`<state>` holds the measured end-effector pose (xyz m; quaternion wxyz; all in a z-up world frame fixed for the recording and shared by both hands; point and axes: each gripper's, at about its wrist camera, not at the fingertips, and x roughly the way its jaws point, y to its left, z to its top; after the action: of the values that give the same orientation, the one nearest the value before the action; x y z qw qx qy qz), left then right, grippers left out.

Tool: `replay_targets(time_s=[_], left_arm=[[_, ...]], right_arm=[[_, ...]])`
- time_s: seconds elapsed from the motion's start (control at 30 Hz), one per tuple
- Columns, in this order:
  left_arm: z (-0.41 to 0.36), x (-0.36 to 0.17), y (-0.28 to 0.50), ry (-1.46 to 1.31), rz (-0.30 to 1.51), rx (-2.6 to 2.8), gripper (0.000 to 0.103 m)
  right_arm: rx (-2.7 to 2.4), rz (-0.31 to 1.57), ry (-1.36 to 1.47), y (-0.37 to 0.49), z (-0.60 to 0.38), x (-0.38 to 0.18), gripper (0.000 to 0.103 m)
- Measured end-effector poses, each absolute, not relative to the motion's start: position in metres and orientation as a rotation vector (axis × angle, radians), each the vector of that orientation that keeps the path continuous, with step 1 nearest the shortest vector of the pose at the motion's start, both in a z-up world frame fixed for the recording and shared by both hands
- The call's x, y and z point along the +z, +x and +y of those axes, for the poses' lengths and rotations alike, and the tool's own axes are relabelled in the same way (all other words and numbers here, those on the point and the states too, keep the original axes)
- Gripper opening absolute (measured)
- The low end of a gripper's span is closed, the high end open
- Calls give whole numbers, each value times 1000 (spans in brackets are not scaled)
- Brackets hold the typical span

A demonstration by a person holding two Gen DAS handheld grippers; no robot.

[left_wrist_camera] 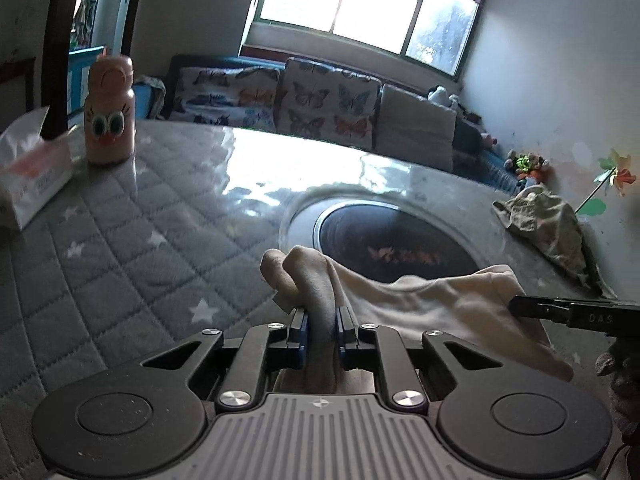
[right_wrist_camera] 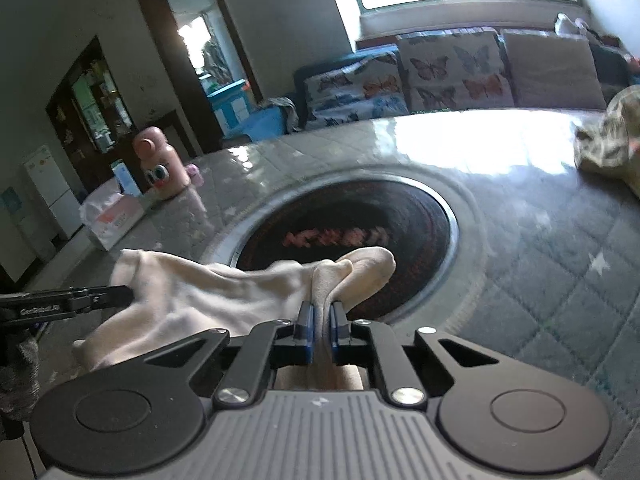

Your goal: Fold clothes

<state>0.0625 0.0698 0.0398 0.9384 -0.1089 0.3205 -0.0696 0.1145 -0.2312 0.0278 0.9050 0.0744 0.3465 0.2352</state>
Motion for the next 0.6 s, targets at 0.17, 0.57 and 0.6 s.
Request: replay_targets(time_s=[0.17,0.57,0.6], left_arm=[[81,46,60,-229,636,-125,15],[156,76,68,-254,558,40,14],[163,77,70,-256,557,59,14]], right_arm=[[535,682,93,121,-209,48,7],[668,636,25,170,-123,80,7],[679,637,20,176,-114,81,7]])
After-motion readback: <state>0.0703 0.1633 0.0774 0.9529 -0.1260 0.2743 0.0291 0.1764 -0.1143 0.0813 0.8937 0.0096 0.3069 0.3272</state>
